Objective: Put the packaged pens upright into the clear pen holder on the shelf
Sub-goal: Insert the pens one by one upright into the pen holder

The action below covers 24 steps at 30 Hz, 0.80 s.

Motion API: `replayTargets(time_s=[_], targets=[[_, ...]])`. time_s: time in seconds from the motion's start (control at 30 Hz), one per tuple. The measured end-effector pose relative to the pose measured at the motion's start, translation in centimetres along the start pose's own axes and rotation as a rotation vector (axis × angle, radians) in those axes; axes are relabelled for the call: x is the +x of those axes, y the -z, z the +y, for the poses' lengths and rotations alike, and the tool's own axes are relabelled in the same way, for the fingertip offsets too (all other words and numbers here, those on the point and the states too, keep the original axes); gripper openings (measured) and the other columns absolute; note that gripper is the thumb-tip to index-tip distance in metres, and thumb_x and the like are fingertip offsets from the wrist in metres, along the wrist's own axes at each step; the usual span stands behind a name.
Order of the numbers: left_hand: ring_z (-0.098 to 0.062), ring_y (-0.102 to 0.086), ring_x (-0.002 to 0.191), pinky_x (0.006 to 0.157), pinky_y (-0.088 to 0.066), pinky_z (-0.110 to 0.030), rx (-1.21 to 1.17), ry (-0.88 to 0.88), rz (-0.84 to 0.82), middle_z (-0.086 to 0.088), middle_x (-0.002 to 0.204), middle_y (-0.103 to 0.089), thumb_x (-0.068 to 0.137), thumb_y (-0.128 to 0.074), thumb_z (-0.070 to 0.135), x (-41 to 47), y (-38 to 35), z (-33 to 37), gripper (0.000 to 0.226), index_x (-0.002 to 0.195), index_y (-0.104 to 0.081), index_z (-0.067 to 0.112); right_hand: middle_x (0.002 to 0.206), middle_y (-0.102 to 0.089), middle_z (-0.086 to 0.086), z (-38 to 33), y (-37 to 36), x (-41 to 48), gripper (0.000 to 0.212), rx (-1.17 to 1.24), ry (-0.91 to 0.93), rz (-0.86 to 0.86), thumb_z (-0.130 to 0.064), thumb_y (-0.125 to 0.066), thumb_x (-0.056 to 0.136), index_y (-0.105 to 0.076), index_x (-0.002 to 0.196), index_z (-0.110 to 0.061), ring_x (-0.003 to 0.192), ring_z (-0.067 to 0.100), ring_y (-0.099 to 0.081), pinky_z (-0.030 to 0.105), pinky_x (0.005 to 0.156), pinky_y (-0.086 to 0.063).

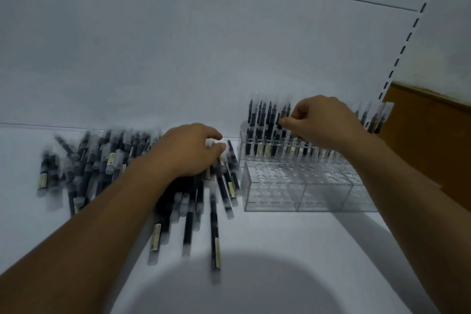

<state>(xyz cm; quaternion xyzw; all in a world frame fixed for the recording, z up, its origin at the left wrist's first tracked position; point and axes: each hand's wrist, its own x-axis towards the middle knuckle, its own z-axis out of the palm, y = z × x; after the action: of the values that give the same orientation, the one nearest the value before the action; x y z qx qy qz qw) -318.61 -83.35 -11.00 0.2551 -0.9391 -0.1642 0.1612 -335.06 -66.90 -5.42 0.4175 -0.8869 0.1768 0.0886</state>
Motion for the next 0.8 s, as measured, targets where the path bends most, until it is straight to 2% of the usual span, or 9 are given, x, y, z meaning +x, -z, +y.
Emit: replayTargets(time_s=[0.07, 0.13, 0.2, 0.27, 0.37, 0.43, 0.53, 0.67, 0.8], targets=[[-0.019, -0.049, 0.126, 0.102, -0.037, -0.031, 0.016, 0.01, 0.071, 0.005, 0.14, -0.053, 0.096, -0.048, 0.046, 0.1, 0.8, -0.2, 0.037, 0.129, -0.058, 0.031, 0.072, -0.066, -0.005, -1.9, -0.4, -0.8, 0.028, 0.033, 0.073, -0.035, -0.047, -0.061, 0.091, -0.063, 0.074, -0.024, 0.065, 0.01, -0.059, 0.027, 0.064, -0.046], [-0.016, -0.052, 0.122, 0.098, -0.039, -0.03, -0.017, 0.029, 0.157, 0.008, 0.136, -0.056, 0.097, -0.048, 0.042, 0.0, 1.7, -0.3, 0.033, 0.126, -0.06, 0.031, 0.075, -0.064, -0.011, -4.5, -1.2, -1.5, 0.025, 0.048, 0.16, -0.119, -0.05, -0.062, 0.089, -0.062, 0.076, -0.028, 0.071, 0.008, -0.059, 0.028, 0.069, -0.048], [-0.013, -0.057, 0.114, 0.096, -0.044, -0.031, -0.09, 0.053, 0.233, 0.011, 0.127, -0.062, 0.096, -0.049, 0.039, -0.1, 2.8, -0.4, 0.028, 0.119, -0.064, 0.032, 0.088, -0.068, -0.012, -7.0, -2.3, -1.8, 0.022, 0.023, 0.245, -0.192, -0.054, -0.059, 0.089, -0.065, 0.092, -0.033, 0.084, 0.011, -0.062, 0.033, 0.08, -0.053], [-0.013, -0.059, 0.109, 0.094, -0.047, -0.034, -0.113, 0.087, 0.27, 0.011, 0.12, -0.065, 0.095, -0.051, 0.038, -0.4, 3.9, -1.1, 0.025, 0.113, -0.066, 0.032, 0.104, -0.07, -0.011, -9.1, -3.2, -1.9, 0.03, -0.028, 0.333, -0.248, -0.057, -0.054, 0.091, -0.063, 0.111, -0.037, 0.095, 0.014, -0.063, 0.036, 0.086, -0.053], [-0.014, -0.059, 0.109, 0.092, -0.046, -0.032, -0.033, 0.151, 0.273, 0.009, 0.122, -0.065, 0.095, -0.052, 0.04, -1.7, 4.9, -3.4, 0.025, 0.114, -0.066, 0.031, 0.117, -0.066, -0.004, -11.2, -4.7, -2.1, 0.042, -0.161, 0.45, -0.27, -0.06, -0.045, 0.095, -0.055, 0.128, -0.036, 0.103, 0.021, -0.06, 0.033, 0.078, -0.046], [-0.017, -0.057, 0.114, 0.094, -0.045, -0.033, 0.002, 0.22, 0.226, 0.007, 0.13, -0.06, 0.094, -0.052, 0.045, -2.9, 4.7, -5.2, 0.032, 0.12, -0.063, 0.031, 0.119, -0.065, 0.0, -11.9, -5.8, -2.4, 0.045, -0.226, 0.494, -0.253, -0.06, -0.04, 0.097, -0.056, 0.129, -0.033, 0.105, 0.025, -0.059, 0.032, 0.073, -0.04], [-0.021, -0.055, 0.12, 0.101, -0.044, -0.038, 0.013, 0.278, 0.096, 0.0, 0.136, -0.057, 0.091, -0.052, 0.055, -3.6, 3.8, -6.6, 0.049, 0.13, -0.058, 0.026, 0.118, -0.066, 0.001, -12.2, -6.9, -3.3, 0.044, -0.182, 0.499, -0.183, -0.057, -0.039, 0.098, -0.059, 0.127, -0.031, 0.108, 0.026, -0.059, 0.033, 0.076, -0.041], [-0.022, -0.056, 0.111, 0.097, -0.048, -0.042, 0.065, 0.274, 0.114, -0.002, 0.121, -0.063, 0.082, -0.057, 0.065, -3.4, 3.6, -6.2, 0.062, 0.127, -0.06, 0.023, 0.107, -0.069, -0.001, -12.0, -7.4, -3.9, 0.032, -0.05, 0.473, -0.089, -0.047, -0.049, 0.095, -0.064, 0.118, -0.031, 0.099, 0.024, -0.062, 0.03, 0.071, -0.04], [-0.019, -0.058, 0.105, 0.094, -0.048, -0.041, 0.019, 0.301, 0.117, 0.003, 0.113, -0.063, 0.082, -0.063, 0.058, -3.6, 3.5, -5.9, 0.054, 0.123, -0.059, 0.024, 0.095, -0.068, -0.003, -12.2, -7.5, -3.8, 0.022, 0.042, 0.422, -0.112, -0.044, -0.057, 0.091, -0.065, 0.104, -0.029, 0.091, 0.021, -0.062, 0.028, 0.068, -0.041]])
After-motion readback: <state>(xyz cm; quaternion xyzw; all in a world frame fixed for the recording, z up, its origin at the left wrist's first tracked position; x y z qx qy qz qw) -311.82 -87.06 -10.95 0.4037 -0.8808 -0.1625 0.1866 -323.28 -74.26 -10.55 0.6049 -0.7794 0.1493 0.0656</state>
